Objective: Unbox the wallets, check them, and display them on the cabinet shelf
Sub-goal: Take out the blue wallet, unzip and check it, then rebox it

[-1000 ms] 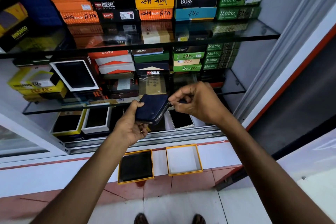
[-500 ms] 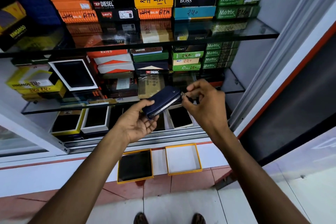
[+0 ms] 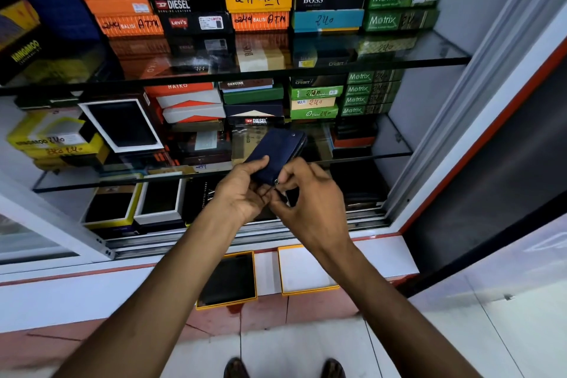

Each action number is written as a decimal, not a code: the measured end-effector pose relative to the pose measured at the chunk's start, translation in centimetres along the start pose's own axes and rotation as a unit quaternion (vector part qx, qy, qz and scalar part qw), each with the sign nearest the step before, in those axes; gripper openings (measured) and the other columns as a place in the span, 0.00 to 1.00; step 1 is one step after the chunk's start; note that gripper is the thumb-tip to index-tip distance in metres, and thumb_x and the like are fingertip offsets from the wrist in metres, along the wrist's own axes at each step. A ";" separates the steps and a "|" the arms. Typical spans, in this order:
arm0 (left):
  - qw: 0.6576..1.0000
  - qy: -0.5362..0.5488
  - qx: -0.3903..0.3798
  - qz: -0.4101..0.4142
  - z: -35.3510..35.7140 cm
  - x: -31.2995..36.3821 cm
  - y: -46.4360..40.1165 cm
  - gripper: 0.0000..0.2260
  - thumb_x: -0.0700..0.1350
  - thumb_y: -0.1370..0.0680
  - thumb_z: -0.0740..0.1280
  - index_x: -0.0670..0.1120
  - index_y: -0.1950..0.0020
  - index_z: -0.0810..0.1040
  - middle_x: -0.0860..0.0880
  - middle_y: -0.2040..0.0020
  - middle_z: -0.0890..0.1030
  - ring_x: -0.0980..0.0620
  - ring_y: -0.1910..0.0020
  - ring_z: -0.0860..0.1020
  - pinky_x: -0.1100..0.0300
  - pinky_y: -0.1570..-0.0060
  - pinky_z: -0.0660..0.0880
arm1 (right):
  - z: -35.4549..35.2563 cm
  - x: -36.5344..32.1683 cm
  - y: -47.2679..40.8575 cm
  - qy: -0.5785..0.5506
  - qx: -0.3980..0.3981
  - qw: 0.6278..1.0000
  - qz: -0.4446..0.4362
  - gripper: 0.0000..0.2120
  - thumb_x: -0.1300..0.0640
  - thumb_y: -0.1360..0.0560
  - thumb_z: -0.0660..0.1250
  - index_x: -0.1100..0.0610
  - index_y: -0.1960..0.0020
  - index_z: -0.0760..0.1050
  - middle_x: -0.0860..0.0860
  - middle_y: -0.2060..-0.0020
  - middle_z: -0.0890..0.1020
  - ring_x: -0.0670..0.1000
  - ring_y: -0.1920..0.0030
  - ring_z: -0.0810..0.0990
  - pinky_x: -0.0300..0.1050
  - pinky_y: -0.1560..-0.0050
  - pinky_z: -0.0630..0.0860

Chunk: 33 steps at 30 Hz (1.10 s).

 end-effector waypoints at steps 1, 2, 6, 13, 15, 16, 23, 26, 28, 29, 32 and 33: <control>1.000 0.008 -0.004 0.002 0.0 -0.1 -0.1 0.05 0.40 0.27 0.71 0.45 0.53 0.77 0.46 0.64 0.83 0.53 0.71 0.80 0.64 0.74 0.76 | -0.1 0.1 0.0 -0.001 0.007 1.000 0.004 0.14 0.49 0.32 0.72 0.47 0.52 0.69 0.44 0.60 0.82 0.43 0.57 0.82 0.48 0.62 0.80; 1.000 0.015 -0.010 0.003 0.0 -0.1 -0.2 0.06 0.40 0.28 0.71 0.44 0.53 0.77 0.46 0.65 0.84 0.53 0.71 0.81 0.64 0.72 0.77 | -0.2 0.2 0.0 -0.003 0.016 1.000 0.007 0.15 0.50 0.33 0.73 0.47 0.52 0.69 0.43 0.61 0.82 0.43 0.56 0.81 0.48 0.63 0.80; 0.999 0.023 -0.048 0.005 -0.3 0.0 -0.1 0.17 0.43 0.29 0.72 0.44 0.41 0.77 0.46 0.55 0.85 0.51 0.63 0.83 0.60 0.61 0.79 | -0.7 0.2 0.0 -0.009 0.044 0.999 0.008 0.16 0.49 0.33 0.74 0.47 0.53 0.68 0.42 0.63 0.84 0.42 0.52 0.80 0.46 0.63 0.79; 0.995 0.008 -0.095 -0.008 -0.3 0.0 0.6 0.30 0.51 0.32 0.73 0.43 0.32 0.73 0.45 0.44 0.82 0.48 0.53 0.82 0.57 0.67 0.80 | -1.0 0.2 0.4 -0.036 0.091 0.995 0.003 0.17 0.49 0.32 0.73 0.47 0.54 0.65 0.42 0.62 0.83 0.39 0.53 0.78 0.43 0.62 0.77; 0.995 -0.006 -0.098 0.001 -0.5 0.1 0.6 0.30 0.51 0.31 0.72 0.44 0.31 0.72 0.44 0.39 0.80 0.46 0.49 0.82 0.55 0.65 0.80 | -1.2 0.2 0.4 -0.033 0.108 0.994 -0.008 0.16 0.50 0.31 0.73 0.49 0.54 0.66 0.42 0.62 0.82 0.40 0.55 0.77 0.44 0.63 0.77; 0.995 -0.011 -0.098 0.010 -0.7 0.2 0.6 0.30 0.50 0.31 0.72 0.44 0.30 0.71 0.43 0.38 0.79 0.45 0.47 0.81 0.53 0.62 0.81 | -1.4 0.3 0.3 -0.033 0.115 0.993 -0.015 0.15 0.51 0.32 0.73 0.51 0.55 0.67 0.43 0.62 0.81 0.42 0.56 0.77 0.45 0.63 0.77; 0.988 -0.091 -0.116 0.046 -2.6 1.2 0.6 0.15 0.47 0.29 0.69 0.46 0.44 0.75 0.49 0.59 0.84 0.52 0.63 0.82 0.56 0.63 0.76 | -3.6 1.5 -0.3 -0.004 0.134 0.990 -0.046 0.14 0.54 0.30 0.73 0.53 0.55 0.68 0.42 0.61 0.80 0.45 0.57 0.77 0.40 0.62 0.73; 0.980 -0.134 -0.136 0.059 -4.1 1.8 0.6 0.07 0.44 0.25 0.66 0.47 0.48 0.77 0.50 0.58 0.84 0.53 0.64 0.82 0.56 0.63 0.75 | -4.9 2.5 -0.8 0.008 0.129 0.990 -0.053 0.14 0.53 0.28 0.74 0.55 0.55 0.68 0.42 0.59 0.83 0.45 0.54 0.77 0.39 0.60 0.72; 0.970 -0.163 -0.168 0.067 -5.0 2.2 0.7 0.11 0.44 0.29 0.68 0.48 0.47 0.79 0.50 0.57 0.85 0.53 0.62 0.83 0.57 0.65 0.79 | -5.3 2.9 -1.0 0.008 0.106 0.992 -0.069 0.15 0.52 0.28 0.74 0.53 0.54 0.67 0.42 0.58 0.84 0.45 0.53 0.79 0.40 0.59 0.73; 0.966 -0.169 -0.185 0.065 -5.4 2.5 0.8 0.14 0.45 0.32 0.72 0.48 0.47 0.80 0.50 0.55 0.86 0.53 0.60 0.84 0.57 0.66 0.80 | -5.4 3.0 -1.1 0.009 0.094 0.992 -0.080 0.15 0.52 0.28 0.74 0.53 0.53 0.67 0.42 0.57 0.84 0.47 0.52 0.80 0.44 0.58 0.75; 0.945 -0.218 -0.238 0.059 -6.3 3.5 0.7 0.30 0.48 0.42 0.82 0.46 0.42 0.80 0.47 0.46 0.85 0.51 0.50 0.84 0.57 0.57 0.82 | -5.0 3.2 -1.5 0.023 0.068 0.991 -0.116 0.16 0.51 0.27 0.73 0.51 0.53 0.65 0.43 0.57 0.82 0.49 0.53 0.80 0.50 0.58 0.77; 0.931 -0.257 -0.251 0.059 -6.5 3.7 0.7 0.34 0.50 0.42 0.82 0.46 0.39 0.78 0.47 0.43 0.84 0.51 0.47 0.83 0.57 0.54 0.81 | -4.9 3.4 -1.7 0.028 0.064 0.990 -0.123 0.16 0.50 0.26 0.73 0.50 0.53 0.64 0.43 0.57 0.81 0.49 0.54 0.78 0.50 0.59 0.76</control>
Point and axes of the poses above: each hand's wrist, its own y-axis away from the middle knuckle, its own z-axis out of the palm, x = y × z, the point moved 1 cm from there along -y, towards the middle knuckle
